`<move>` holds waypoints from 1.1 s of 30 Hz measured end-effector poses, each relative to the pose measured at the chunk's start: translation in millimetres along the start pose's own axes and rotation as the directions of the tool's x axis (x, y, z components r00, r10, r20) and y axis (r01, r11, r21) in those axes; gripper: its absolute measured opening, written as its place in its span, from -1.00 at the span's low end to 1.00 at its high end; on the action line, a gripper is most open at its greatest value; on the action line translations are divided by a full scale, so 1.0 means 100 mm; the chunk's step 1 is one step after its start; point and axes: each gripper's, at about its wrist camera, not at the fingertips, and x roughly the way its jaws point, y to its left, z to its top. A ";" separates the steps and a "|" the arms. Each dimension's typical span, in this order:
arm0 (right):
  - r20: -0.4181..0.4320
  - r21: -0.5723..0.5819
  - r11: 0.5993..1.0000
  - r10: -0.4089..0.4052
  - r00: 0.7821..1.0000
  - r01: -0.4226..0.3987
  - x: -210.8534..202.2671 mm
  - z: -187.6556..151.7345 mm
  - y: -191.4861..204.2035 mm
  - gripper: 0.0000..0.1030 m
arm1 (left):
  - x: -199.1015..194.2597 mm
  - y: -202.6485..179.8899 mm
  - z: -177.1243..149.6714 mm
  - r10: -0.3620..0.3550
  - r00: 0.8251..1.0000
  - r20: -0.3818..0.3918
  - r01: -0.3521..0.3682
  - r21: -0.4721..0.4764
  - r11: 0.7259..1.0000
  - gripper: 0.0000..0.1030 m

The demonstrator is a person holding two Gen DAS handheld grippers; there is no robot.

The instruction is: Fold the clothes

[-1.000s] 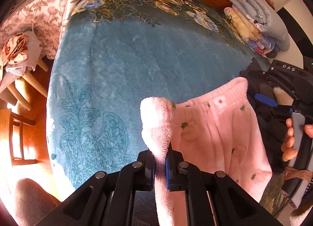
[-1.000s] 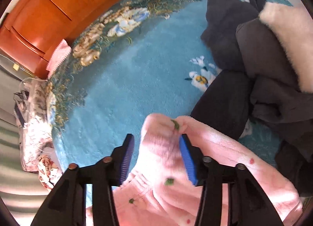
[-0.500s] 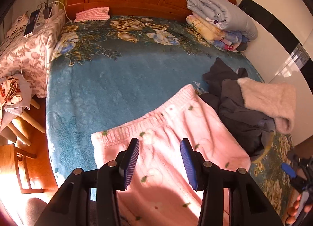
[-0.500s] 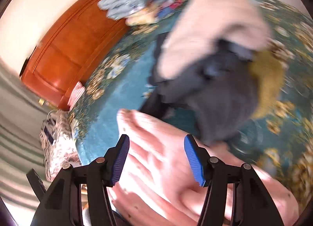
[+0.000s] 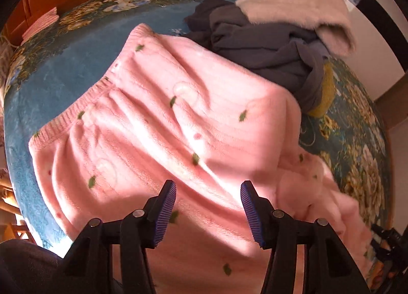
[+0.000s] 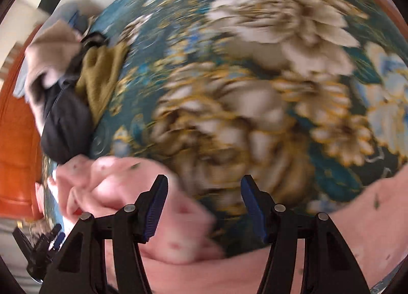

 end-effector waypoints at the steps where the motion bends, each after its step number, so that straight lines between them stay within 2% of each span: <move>1: 0.018 0.024 1.000 -0.017 1.000 0.016 -0.06 0.03 -0.15 0.18 | 0.02 0.06 0.01 -0.014 1.000 -0.010 0.013 -0.034 0.999 0.10; 4: 0.026 0.080 0.996 0.039 0.999 -0.041 -0.17 0.07 -0.46 0.18 | 0.03 0.21 0.05 -0.039 0.999 -0.009 0.038 -0.119 0.992 0.11; 5: 0.012 0.092 0.992 0.091 0.996 -0.092 -0.16 0.06 -0.49 0.18 | 0.04 0.25 0.05 -0.043 0.999 -0.014 0.041 -0.141 0.989 0.11; 7: -0.047 0.095 0.971 0.225 0.973 -0.220 -0.08 -0.03 -0.41 0.18 | 0.06 0.32 0.03 -0.054 0.998 -0.027 0.048 -0.181 0.982 0.11; 10: -0.138 0.038 0.950 0.314 0.939 -0.311 0.11 -0.20 -0.14 0.18 | 0.03 0.37 0.02 -0.056 0.998 -0.022 0.051 -0.198 0.979 0.11; 13: -0.180 0.004 0.967 0.251 0.951 -0.254 0.30 -0.32 0.10 0.16 | -0.03 0.35 0.00 -0.045 0.999 -0.009 0.043 -0.178 0.983 0.11; 14: -0.196 0.017 0.975 0.223 0.955 -0.224 0.36 -0.35 0.13 -0.19 | -0.04 0.35 0.00 -0.044 0.999 -0.007 0.042 -0.173 0.984 0.11; 15: -0.210 0.040 0.975 0.222 0.952 -0.218 0.40 -0.37 0.16 -0.73 | -0.05 0.35 -0.01 -0.048 0.999 -0.006 0.046 -0.172 0.984 0.12; 16: -0.209 0.066 0.971 0.237 0.949 -0.228 0.39 -0.38 0.16 -0.79 | -0.06 0.35 -0.01 -0.052 0.999 -0.007 0.050 -0.175 0.983 0.12; 17: -0.205 0.093 0.967 0.253 0.946 -0.238 0.38 -0.39 0.16 -0.79 | -0.07 0.38 -0.01 -0.056 0.998 -0.008 0.053 -0.181 0.982 0.12; 19: -0.157 0.095 0.965 0.258 0.953 -0.246 0.22 -0.31 0.16 -0.81 | -0.09 0.40 -0.03 -0.062 0.998 -0.010 0.059 -0.192 0.980 0.12; 22: 0.027 0.094 0.965 0.243 0.970 -0.245 -0.32 0.01 0.08 -0.82 | -0.09 0.42 -0.04 -0.073 0.997 -0.011 0.069 -0.202 0.977 0.12; 24: 0.153 0.065 0.981 0.174 0.973 -0.185 -0.72 0.17 0.14 -0.82 | -0.09 0.44 -0.04 -0.080 0.997 -0.010 0.076 -0.207 0.975 0.12; 26: 0.262 -0.009 0.996 0.087 0.961 -0.088 -1.02 0.28 0.33 -0.82 | -0.06 0.48 -0.04 -0.083 0.996 -0.013 0.079 -0.211 0.974 0.13; 27: 0.281 -0.042 0.997 0.068 0.957 -0.059 -1.08 0.29 0.45 -0.82 | -0.05 0.48 -0.04 -0.083 0.996 -0.017 0.077 -0.213 0.974 0.13; 30: 0.229 -0.131 0.991 0.053 0.972 -0.023 -0.84 0.21 0.82 -0.82 | -0.05 0.50 -0.04 -0.085 0.996 -0.019 0.079 -0.219 0.972 0.13; 33: 0.091 -0.166 0.983 0.096 0.991 -0.080 -0.24 -0.04 1.23 -0.82 | -0.07 0.52 -0.03 -0.083 0.996 -0.019 0.077 -0.225 0.971 0.13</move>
